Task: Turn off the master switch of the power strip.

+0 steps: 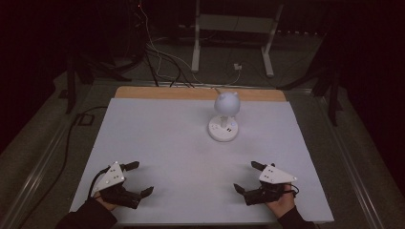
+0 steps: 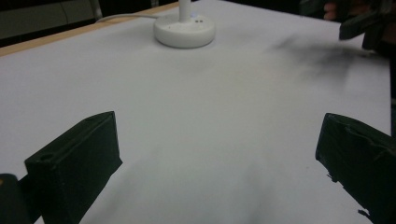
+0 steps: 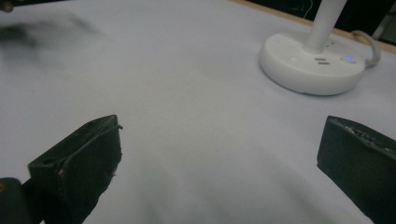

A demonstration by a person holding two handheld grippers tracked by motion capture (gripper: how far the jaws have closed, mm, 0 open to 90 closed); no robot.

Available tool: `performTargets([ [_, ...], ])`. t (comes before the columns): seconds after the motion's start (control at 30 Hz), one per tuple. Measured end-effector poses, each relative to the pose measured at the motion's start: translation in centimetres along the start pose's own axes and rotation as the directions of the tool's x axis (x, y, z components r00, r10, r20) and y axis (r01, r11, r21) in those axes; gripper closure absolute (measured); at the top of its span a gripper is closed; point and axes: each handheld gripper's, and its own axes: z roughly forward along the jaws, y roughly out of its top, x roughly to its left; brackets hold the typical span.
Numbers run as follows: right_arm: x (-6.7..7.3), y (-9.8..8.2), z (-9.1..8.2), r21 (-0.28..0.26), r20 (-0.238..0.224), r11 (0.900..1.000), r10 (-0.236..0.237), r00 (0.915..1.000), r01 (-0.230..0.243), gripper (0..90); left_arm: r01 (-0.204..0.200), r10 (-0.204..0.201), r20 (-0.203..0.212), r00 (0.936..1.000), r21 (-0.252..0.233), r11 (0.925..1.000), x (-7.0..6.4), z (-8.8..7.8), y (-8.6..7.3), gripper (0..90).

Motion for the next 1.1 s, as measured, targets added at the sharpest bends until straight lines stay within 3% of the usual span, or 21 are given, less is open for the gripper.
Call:
performTargets([
  [0.23, 0.3, 0.0, 0.1, 0.018, 0.018, 1.000, -0.018, 0.9997, 0.017, 0.0, -0.026, 0.026, 0.010, 0.9996, -0.014, 0.9996, -0.3, -0.1, 0.1, 0.4],
  [0.33, 0.2, 0.1, -0.2, 0.005, 0.015, 1.000, 0.020, 0.9997, -0.020, 0.0, -0.037, 0.037, 0.007, 0.9993, -0.022, 0.9991, -0.4, -0.2, 0.2, 0.4],
  [0.5, -0.3, 0.0, -0.2, 0.096, 0.012, 0.994, 0.052, 0.9986, -0.053, 0.0, -0.033, 0.033, 0.011, 0.9994, -0.028, 0.9991, -0.3, -0.1, 0.4, 0.4],
  [0.63, -0.2, 0.2, -0.3, 0.116, -0.002, 0.992, 0.056, 0.9984, -0.056, 0.0, -0.033, 0.033, 0.012, 0.9994, -0.026, 0.9991, -0.2, 0.0, 0.4, 0.4],
  [0.73, 0.2, 0.2, -0.1, 0.157, 0.028, 0.987, 0.009, 0.9996, -0.014, 0.0, -0.026, 0.027, 0.017, 0.9995, -0.032, 0.9991, -0.3, -0.1, 0.4, 0.4],
  [0.83, 0.6, -0.2, 0.2, 0.154, 0.059, 0.988, -0.037, 0.9976, 0.027, 0.0, -0.034, 0.034, 0.019, 0.9992, -0.024, 0.9991, -0.4, -0.2, 0.4, 0.4],
  [1.0, 0.8, -0.1, -0.3, 0.079, 0.094, 0.997, -0.021, 0.9953, 0.014, 0.0, -0.038, 0.039, 0.030, 0.9988, -0.016, 0.9991, -0.5, -0.2, 0.4, 0.4],
  [1.1, 1.1, 0.3, -0.2, 0.097, 0.090, 0.995, -0.025, 0.9956, 0.016, 0.0, -0.038, 0.039, 0.030, 0.9988, -0.021, 0.9990, -0.6, -0.2, 0.5, 0.4],
])
